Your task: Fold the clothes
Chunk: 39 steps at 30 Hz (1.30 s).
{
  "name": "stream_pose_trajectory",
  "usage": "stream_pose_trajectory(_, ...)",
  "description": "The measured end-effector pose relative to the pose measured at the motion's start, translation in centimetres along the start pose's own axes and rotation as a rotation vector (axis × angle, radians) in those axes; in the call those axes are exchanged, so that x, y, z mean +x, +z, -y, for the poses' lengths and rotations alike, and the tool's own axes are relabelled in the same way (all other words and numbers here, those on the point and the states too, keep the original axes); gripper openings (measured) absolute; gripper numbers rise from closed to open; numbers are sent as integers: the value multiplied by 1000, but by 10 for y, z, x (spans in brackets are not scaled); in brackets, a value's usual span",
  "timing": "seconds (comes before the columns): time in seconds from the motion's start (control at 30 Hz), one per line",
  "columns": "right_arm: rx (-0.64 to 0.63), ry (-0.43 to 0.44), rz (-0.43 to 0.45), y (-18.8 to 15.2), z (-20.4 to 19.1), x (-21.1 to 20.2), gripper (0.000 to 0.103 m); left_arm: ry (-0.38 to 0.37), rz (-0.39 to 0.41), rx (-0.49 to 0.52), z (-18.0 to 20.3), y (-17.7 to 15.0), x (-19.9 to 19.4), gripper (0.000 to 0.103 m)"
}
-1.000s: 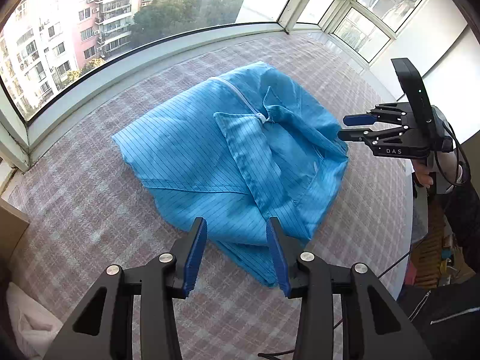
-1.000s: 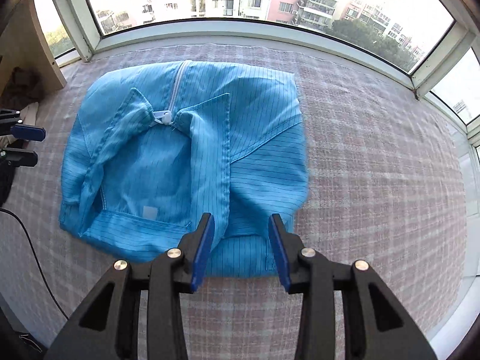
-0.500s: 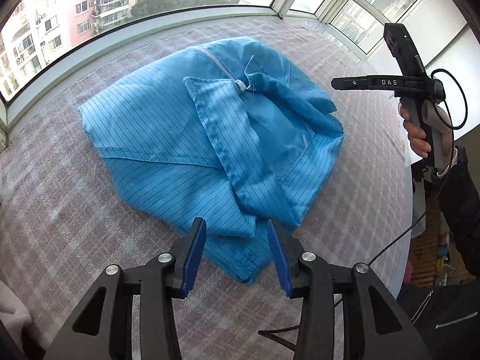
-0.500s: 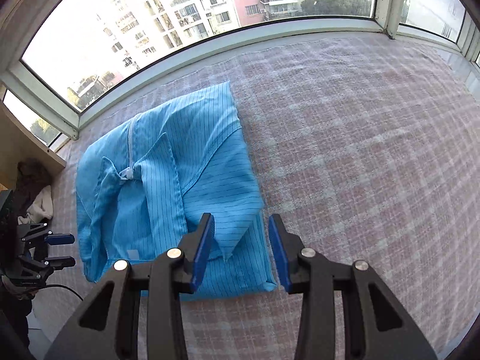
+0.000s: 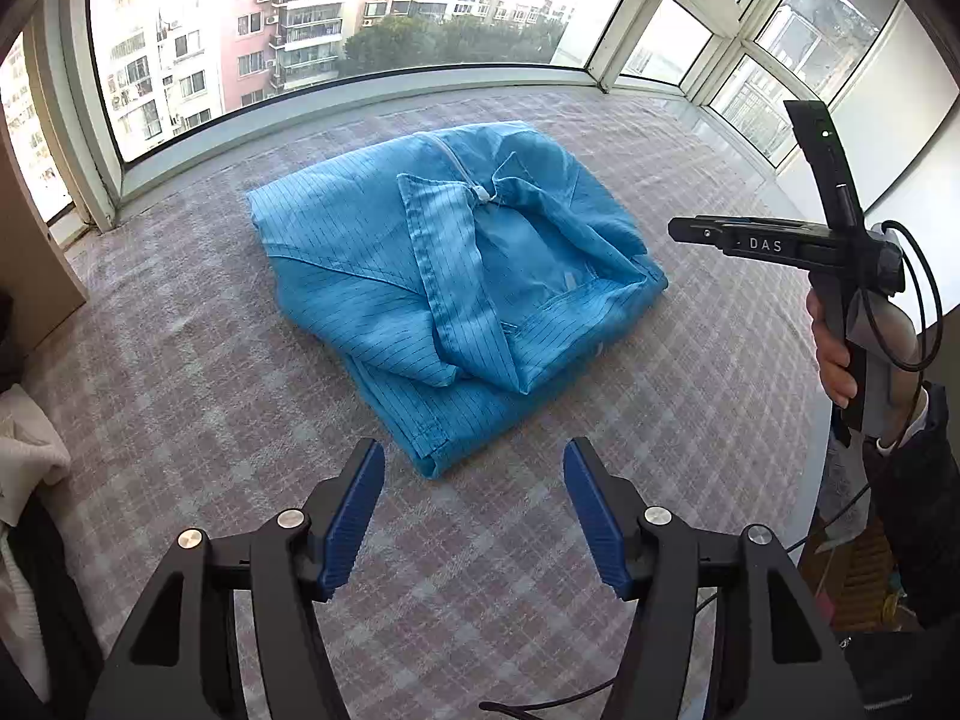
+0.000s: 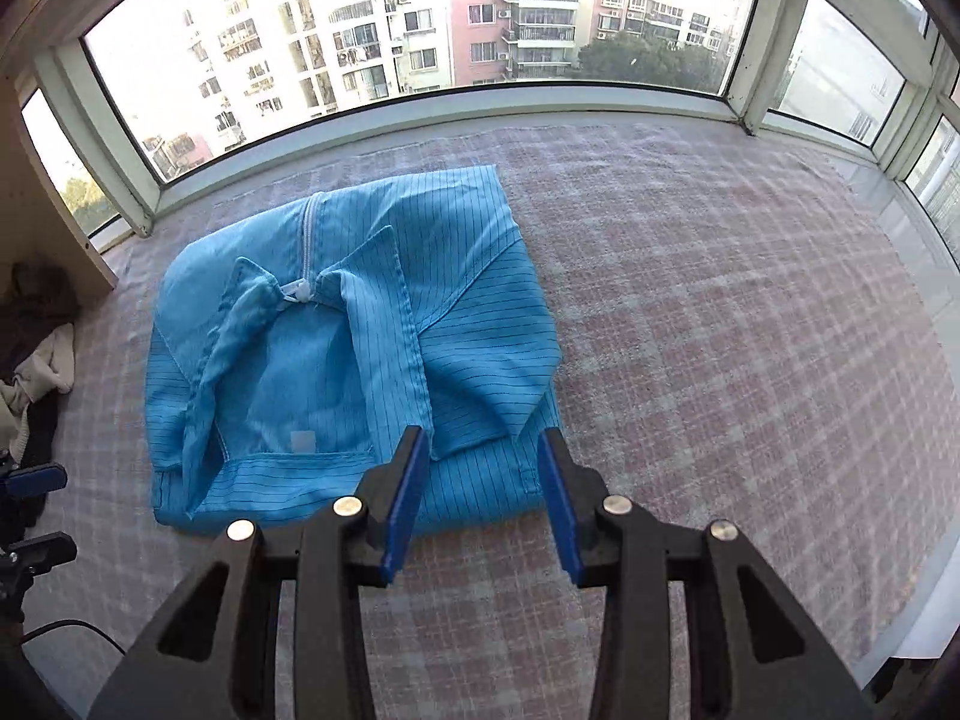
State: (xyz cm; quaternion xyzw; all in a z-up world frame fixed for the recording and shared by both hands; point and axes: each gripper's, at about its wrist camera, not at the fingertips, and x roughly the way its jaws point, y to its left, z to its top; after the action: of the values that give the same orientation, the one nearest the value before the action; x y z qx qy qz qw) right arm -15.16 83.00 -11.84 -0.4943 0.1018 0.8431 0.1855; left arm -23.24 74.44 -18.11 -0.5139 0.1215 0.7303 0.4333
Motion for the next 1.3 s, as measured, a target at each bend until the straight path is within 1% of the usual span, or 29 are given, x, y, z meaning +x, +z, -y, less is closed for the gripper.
stream_pose_trajectory(0.07,7,-1,59,-11,-14,-31,48,22,38,-18,7,-8,-13,64)
stream_pose_trajectory(0.13,5,22,91,-25,-26,-57,48,25,80,-37,13,-14,-30,76)
stream_pose_trajectory(0.27,-11,24,118,-49,-52,-92,48,77,149,-50,28,-27,-62,77)
stream_pose_trajectory(0.37,-16,27,140,-72,-67,-117,49,107,178,-65,37,-38,-81,78)
stream_pose_trajectory(0.43,-19,41,141,-84,-75,-129,49,116,184,-76,43,-47,-90,78)
stream_pose_trajectory(0.5,-17,57,145,-95,-81,-139,49,119,208,-77,50,-57,-102,78)
stream_pose_trajectory(0.6,-26,46,170,-109,-91,-158,49,139,242,-69,62,-73,-121,78)
stream_pose_trajectory(0.73,-37,62,194,-128,-104,-179,49,167,280,-75,72,-91,-146,78)
stream_pose_trajectory(0.8,-63,60,202,-137,-113,-187,49,160,295,-89,73,-101,-157,78)
stream_pose_trajectory(0.87,-79,62,210,-145,-122,-194,49,171,308,-94,72,-111,-167,78)
stream_pose_trajectory(1.1,-65,45,254,-170,-155,-223,49,200,306,-97,58,-152,-192,78)
stream_pose_trajectory(1.23,-54,23,268,-190,-180,-239,49,180,298,-70,53,-175,-210,79)
stream_pose_trajectory(1.3,-46,18,274,-202,-192,-246,49,185,305,-40,53,-187,-220,79)
